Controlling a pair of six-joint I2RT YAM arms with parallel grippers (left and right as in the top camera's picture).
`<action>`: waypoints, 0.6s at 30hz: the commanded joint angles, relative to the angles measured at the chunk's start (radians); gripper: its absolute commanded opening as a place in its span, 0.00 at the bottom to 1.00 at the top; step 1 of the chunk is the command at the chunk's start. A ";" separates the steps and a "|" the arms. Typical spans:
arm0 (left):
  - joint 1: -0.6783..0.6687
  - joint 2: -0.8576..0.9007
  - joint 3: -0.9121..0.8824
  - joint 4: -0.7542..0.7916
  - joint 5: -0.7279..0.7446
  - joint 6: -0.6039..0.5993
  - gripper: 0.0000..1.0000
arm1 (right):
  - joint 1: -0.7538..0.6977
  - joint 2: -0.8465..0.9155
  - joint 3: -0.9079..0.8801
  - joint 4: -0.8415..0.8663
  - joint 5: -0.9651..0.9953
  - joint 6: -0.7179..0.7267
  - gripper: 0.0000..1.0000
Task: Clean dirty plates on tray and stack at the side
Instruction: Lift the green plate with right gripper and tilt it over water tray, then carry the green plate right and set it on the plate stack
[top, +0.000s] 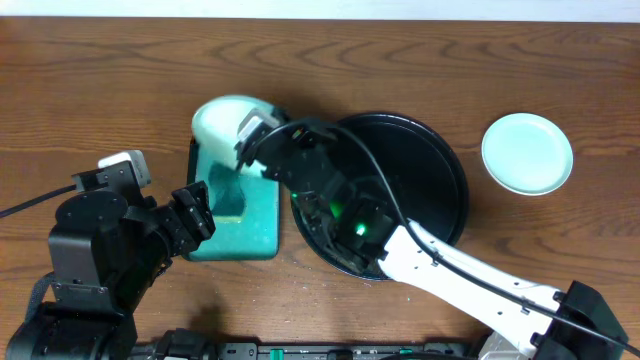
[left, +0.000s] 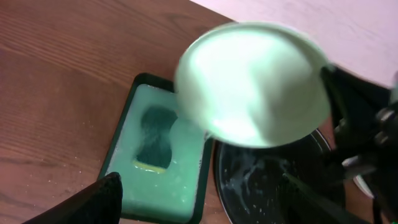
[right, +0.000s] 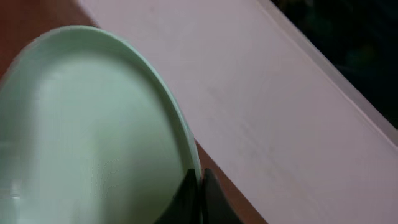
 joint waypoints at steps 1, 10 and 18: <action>0.003 0.000 0.010 0.001 -0.008 0.014 0.80 | -0.015 -0.020 0.011 0.020 0.023 0.183 0.01; 0.003 0.000 0.010 0.001 -0.008 0.014 0.80 | -0.003 -0.020 0.011 -0.016 -0.081 0.010 0.01; 0.003 0.000 0.010 0.001 -0.008 0.014 0.80 | -0.150 -0.018 0.011 -0.253 -0.019 0.774 0.01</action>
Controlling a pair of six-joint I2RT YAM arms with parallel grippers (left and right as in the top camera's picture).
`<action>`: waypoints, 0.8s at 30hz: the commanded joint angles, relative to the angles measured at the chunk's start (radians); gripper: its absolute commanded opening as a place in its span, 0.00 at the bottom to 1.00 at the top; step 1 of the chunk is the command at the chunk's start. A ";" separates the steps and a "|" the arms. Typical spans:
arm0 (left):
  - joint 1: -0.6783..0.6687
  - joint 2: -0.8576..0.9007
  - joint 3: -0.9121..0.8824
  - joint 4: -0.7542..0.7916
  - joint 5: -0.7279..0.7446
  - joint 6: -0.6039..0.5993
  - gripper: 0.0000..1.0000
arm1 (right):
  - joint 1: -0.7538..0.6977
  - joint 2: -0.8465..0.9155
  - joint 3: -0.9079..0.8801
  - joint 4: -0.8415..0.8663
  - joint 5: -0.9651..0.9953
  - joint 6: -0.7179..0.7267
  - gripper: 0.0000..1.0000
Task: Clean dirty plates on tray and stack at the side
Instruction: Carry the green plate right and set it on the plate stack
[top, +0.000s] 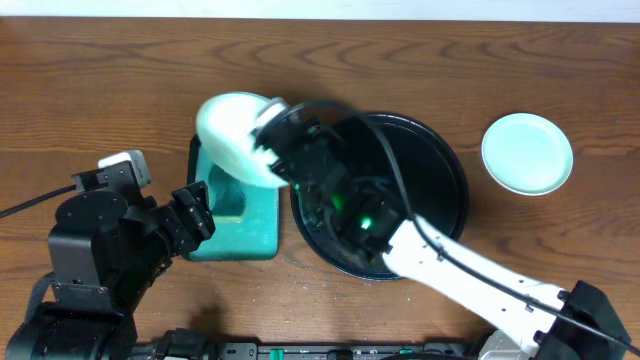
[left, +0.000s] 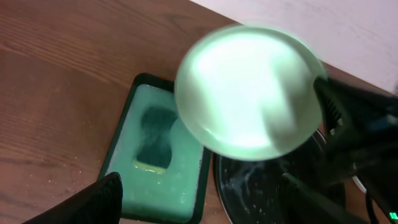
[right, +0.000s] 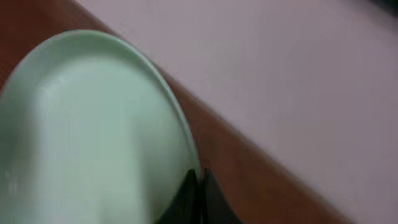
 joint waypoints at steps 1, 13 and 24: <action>0.003 0.000 0.010 0.001 -0.008 0.014 0.80 | -0.128 -0.015 0.005 -0.136 -0.019 0.552 0.01; 0.003 0.000 0.010 0.001 -0.008 0.014 0.80 | -0.861 -0.036 0.005 -0.577 -0.684 0.808 0.01; 0.003 0.000 0.010 0.001 -0.008 0.014 0.80 | -1.460 0.009 0.005 -0.693 -0.574 0.758 0.01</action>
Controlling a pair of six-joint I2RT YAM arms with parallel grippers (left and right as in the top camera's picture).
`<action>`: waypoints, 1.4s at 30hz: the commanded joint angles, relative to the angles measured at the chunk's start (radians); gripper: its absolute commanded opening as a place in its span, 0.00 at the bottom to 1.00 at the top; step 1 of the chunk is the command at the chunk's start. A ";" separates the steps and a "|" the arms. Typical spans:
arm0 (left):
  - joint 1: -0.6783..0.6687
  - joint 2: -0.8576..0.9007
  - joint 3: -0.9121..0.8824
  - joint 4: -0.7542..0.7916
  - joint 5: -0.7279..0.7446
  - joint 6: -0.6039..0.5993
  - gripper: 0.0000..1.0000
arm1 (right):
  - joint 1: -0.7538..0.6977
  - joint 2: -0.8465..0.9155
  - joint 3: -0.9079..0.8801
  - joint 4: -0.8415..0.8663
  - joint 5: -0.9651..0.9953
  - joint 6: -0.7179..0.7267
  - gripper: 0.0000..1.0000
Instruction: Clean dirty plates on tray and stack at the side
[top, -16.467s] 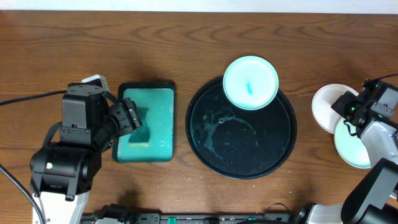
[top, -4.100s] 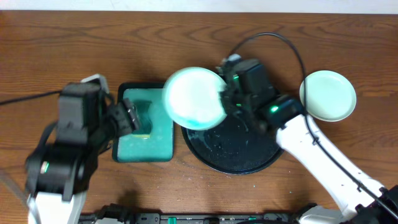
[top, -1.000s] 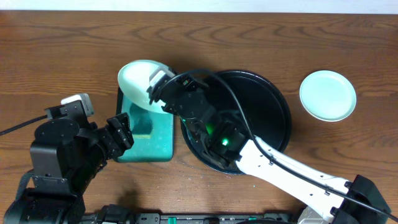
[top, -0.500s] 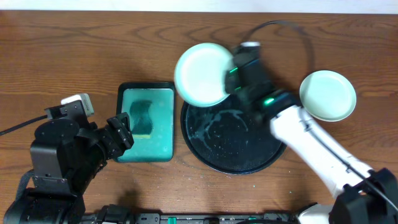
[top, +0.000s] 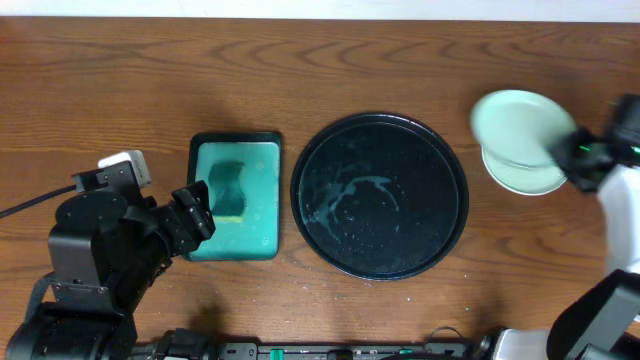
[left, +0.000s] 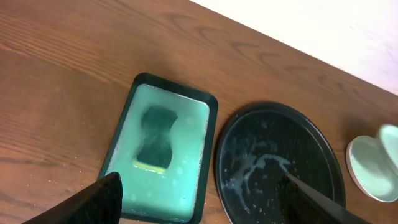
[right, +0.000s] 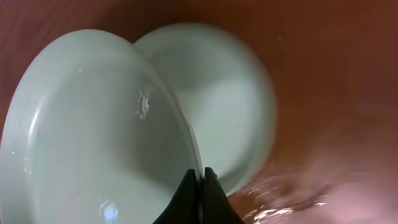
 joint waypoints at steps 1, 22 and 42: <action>0.003 0.000 0.010 0.001 -0.008 0.014 0.80 | -0.084 0.021 0.006 -0.004 -0.028 -0.045 0.01; 0.003 0.000 0.010 0.001 -0.008 0.014 0.80 | 0.139 -0.238 0.009 -0.018 -0.856 -0.326 0.59; 0.003 0.000 0.010 0.001 -0.008 0.014 0.80 | 0.496 -0.660 0.005 -0.198 -0.747 -0.702 0.99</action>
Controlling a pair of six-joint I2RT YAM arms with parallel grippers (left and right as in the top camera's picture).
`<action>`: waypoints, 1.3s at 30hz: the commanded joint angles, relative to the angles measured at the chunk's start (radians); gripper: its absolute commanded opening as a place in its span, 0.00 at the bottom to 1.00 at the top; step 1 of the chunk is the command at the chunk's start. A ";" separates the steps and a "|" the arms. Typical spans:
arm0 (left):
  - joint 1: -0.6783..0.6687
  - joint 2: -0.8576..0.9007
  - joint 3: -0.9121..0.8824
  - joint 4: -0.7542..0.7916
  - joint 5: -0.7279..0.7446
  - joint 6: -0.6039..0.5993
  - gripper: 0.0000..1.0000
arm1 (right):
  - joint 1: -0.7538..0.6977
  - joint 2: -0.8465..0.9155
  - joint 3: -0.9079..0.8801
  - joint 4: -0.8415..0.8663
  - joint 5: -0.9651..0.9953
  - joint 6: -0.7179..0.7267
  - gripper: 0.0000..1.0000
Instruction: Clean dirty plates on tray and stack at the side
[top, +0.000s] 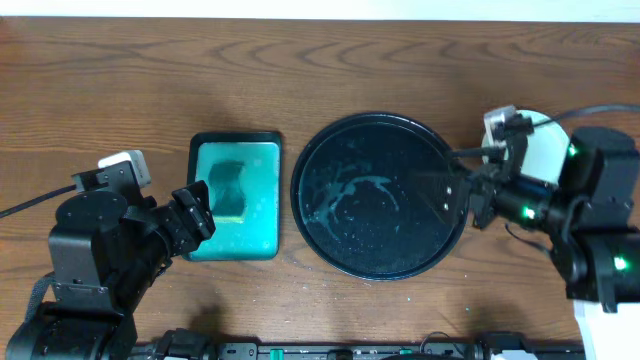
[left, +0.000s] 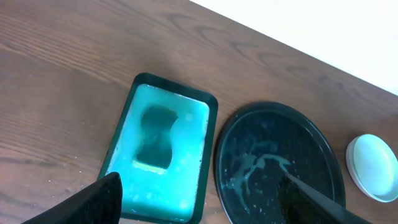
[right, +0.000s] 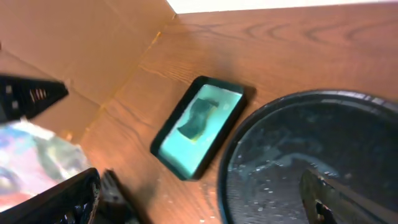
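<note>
The round black tray (top: 380, 195) in mid-table is bare, wet with soapy streaks; it also shows in the wrist views (left: 277, 165) (right: 311, 155). Pale green plates (left: 373, 165) lie stacked on the table to its right, mostly hidden under my right arm in the overhead view (top: 545, 150). My right gripper (top: 452, 182) (right: 199, 205) stands open and empty over the tray's right rim. My left gripper (top: 197, 212) (left: 199, 205) is open and empty, near the front left of the basin.
A green basin (top: 235, 195) of soapy water with a dark sponge (top: 228, 188) in it sits left of the tray. Brown cardboard (right: 81, 56) shows at the left of the right wrist view. A cable (top: 30, 205) trails off at the left edge.
My right gripper was shut on a pale green plate just above the other plate at the right. Now it is open and empty by the tray's right rim, and the plate lies on the other one.
My right gripper held a pale green plate over the basin, left of the tray, and still did at the second moment. Then it held the plate above the plate at the far right. Now the plate rests there, released. The left arm has not moved.
</note>
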 joint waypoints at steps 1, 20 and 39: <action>0.003 0.000 0.010 0.001 -0.008 0.014 0.80 | -0.003 -0.080 0.000 -0.013 0.129 -0.198 0.99; 0.003 0.000 0.010 0.001 -0.008 0.014 0.80 | 0.071 -0.759 -0.690 0.236 0.899 0.073 0.99; 0.003 0.000 0.010 0.001 -0.008 0.014 0.80 | 0.113 -0.966 -1.172 0.783 0.861 0.080 0.99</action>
